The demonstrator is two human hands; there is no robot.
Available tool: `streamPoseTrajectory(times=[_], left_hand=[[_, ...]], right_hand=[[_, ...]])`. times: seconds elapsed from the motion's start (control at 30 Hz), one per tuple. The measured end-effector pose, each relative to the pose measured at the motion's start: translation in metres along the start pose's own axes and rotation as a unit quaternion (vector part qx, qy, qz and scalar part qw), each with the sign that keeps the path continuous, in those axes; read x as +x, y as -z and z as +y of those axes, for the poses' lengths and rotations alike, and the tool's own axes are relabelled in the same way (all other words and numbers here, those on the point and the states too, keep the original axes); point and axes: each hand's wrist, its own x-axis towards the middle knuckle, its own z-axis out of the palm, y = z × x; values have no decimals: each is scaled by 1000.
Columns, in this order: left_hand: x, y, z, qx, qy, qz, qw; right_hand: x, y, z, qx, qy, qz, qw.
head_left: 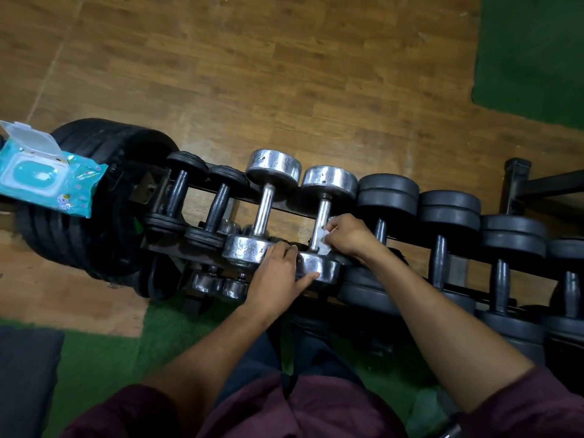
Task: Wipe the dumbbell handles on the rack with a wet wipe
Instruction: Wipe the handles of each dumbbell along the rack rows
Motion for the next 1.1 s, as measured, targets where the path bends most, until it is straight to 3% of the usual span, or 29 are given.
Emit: streamPoseTrajectory(times=[0.1, 0.2, 0.27, 0.43, 0.5, 0.6, 0.77, 1.1], left_hand=[[-1, -1, 1, -2, 3, 4, 1000], [-1, -3, 2, -13, 6, 10, 1000], [-2, -4, 3, -19, 12, 14, 1000], [-4, -3, 5, -15, 24, 9, 1000], [-4, -4, 5, -17, 25, 6, 1000], [-5, -4, 5, -19, 28, 7, 999], [-5, -5, 6, -24, 37, 8, 999], [-5, -7, 9, -26, 42, 15, 999]], right_hand=[[-6, -4, -10, -117, 108, 24, 987], [-7, -16, -15, -251, 224, -17, 942], [-4, -17, -17, -302, 237, -33, 923], [5, -8, -32, -400, 245, 67, 881], [8, -7, -36, -425, 250, 59, 868], [9, -2, -44, -440, 242, 44, 864], [14, 13, -49, -447, 242, 132, 851], [15, -10, -36, -444, 283, -77, 847]])
